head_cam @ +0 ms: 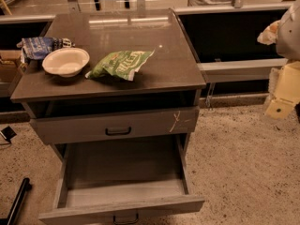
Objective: Close middle drawer
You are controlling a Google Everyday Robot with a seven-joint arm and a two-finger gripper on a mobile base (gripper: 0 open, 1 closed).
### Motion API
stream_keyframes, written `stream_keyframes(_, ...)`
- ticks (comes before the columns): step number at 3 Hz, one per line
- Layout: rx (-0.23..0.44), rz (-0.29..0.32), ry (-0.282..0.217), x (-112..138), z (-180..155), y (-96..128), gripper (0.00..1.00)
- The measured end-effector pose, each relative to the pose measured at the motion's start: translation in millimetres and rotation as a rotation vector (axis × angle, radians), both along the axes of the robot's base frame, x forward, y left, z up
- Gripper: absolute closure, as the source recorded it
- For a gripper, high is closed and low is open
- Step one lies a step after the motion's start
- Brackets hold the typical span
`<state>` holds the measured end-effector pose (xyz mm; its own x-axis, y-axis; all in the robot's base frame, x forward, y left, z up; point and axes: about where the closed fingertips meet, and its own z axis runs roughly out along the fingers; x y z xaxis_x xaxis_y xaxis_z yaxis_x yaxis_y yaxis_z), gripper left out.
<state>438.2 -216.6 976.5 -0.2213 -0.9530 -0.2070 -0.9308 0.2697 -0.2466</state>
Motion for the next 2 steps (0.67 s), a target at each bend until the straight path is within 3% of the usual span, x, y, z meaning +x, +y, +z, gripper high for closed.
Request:
stream_keyframes(1,0.001,0.000,-0.002,0,0,0,0.00)
stream_keyframes(2,0.035,0.027,0.072,-3,-41,10,0.00)
